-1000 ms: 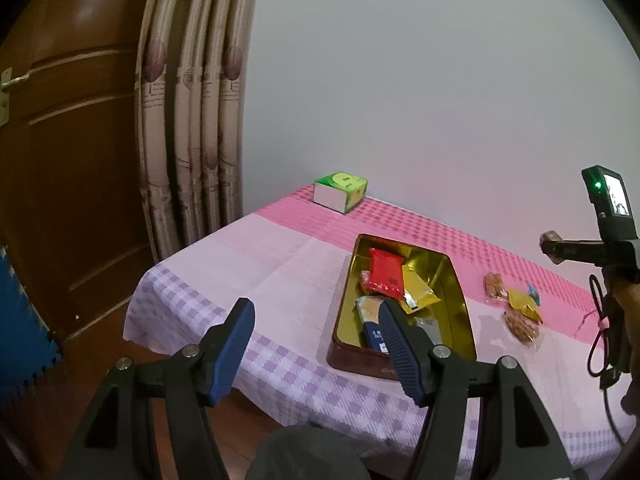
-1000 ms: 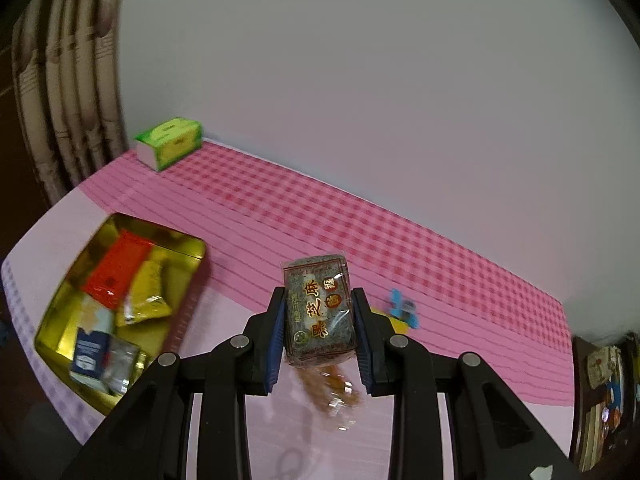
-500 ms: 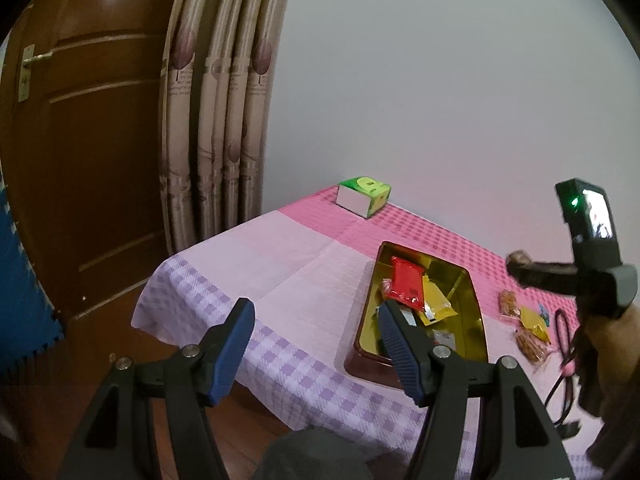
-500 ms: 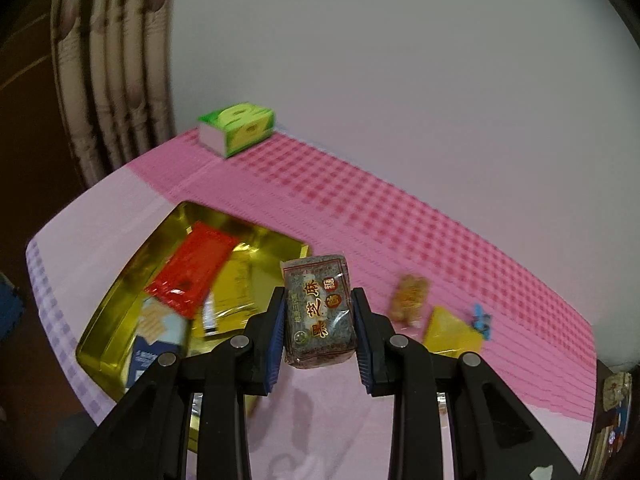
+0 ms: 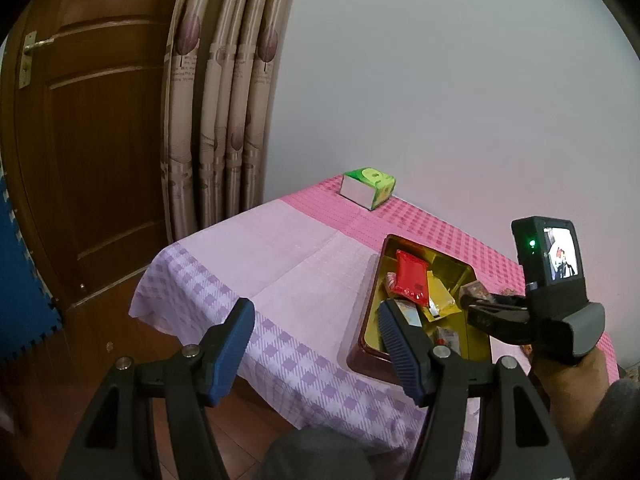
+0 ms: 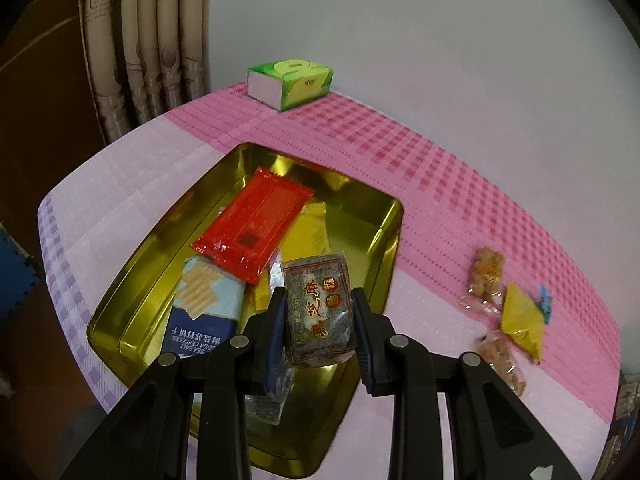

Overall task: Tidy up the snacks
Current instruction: 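Carry the square packet over the tin tray and open the right gripper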

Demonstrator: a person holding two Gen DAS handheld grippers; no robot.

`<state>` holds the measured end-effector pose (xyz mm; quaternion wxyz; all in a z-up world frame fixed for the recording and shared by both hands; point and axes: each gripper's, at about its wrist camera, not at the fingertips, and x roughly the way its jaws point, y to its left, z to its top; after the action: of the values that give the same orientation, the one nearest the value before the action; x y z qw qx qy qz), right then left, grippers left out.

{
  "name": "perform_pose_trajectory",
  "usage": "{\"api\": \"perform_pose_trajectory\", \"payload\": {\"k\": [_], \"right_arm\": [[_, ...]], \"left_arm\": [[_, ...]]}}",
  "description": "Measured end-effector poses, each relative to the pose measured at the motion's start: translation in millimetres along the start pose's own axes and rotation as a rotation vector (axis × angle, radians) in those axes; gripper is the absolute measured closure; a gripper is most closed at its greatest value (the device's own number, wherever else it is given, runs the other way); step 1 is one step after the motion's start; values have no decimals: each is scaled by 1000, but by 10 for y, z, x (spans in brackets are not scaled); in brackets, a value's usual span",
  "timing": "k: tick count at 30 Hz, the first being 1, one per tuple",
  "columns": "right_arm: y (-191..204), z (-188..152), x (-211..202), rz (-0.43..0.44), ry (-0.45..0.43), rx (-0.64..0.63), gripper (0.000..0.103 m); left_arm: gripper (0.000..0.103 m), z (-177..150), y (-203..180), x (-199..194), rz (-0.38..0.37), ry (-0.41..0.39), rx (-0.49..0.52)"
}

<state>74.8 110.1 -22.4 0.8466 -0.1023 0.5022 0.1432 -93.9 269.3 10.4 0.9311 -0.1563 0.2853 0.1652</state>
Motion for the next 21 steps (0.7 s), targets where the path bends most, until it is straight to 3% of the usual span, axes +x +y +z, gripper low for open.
{"api": "perform_pose_trajectory", "payload": {"k": [21], "right_arm": [[37, -30, 322, 2, 45, -9, 74]], "left_arm": [[37, -14, 16, 100, -5, 33, -6]]}}
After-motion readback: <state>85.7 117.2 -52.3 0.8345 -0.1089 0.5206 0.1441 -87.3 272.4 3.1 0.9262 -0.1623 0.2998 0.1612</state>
